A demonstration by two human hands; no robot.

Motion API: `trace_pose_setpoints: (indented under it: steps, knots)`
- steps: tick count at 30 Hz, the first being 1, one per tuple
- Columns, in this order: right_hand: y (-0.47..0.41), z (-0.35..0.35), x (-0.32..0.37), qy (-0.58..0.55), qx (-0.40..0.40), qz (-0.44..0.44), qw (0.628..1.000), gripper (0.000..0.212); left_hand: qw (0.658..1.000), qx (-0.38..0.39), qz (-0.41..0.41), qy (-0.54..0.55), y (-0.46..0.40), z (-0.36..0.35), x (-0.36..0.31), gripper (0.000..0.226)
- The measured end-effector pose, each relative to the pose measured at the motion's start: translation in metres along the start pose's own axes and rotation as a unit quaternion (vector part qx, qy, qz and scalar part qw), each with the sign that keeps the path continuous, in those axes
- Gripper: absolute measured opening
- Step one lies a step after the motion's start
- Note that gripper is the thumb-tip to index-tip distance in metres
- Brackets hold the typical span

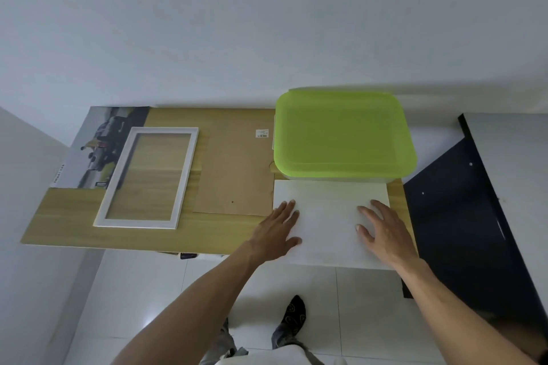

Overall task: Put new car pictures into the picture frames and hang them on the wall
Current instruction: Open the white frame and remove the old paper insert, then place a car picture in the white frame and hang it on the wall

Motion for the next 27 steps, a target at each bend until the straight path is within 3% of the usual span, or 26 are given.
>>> trace_pose_setpoints:
  steps: [5,11,15,27]
  knots:
    - [-0.005,0.002,-0.001,0.013,0.015,-0.002,1.000,0.050,1.000,-0.016,-0.005,0.026,0.000,0.003,0.000,0.073]
    - [-0.018,0.004,0.038,0.004,-0.065,0.055,0.996,0.041,0.994,-0.094,-0.005,0.061,0.007,0.024,0.017,0.068]
    - [-0.034,0.002,0.094,-0.039,-0.097,0.104,0.989,0.039,0.988,-0.126,0.054,0.072,0.014,0.052,0.052,0.057]
    - [-0.083,-0.038,0.322,-0.091,-0.055,0.209,0.972,0.035,0.949,-0.215,0.221,0.065,0.083,0.150,0.253,0.048]
Point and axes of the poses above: each hand's wrist, its own y-axis away from the middle knuckle, its own z-axis out of the back of the hand, x = y × z, the point moved 2 cm from there along -y, towards the middle knuckle, and after that the axes turned 13 degrees about -x, right-handed, at the moved point
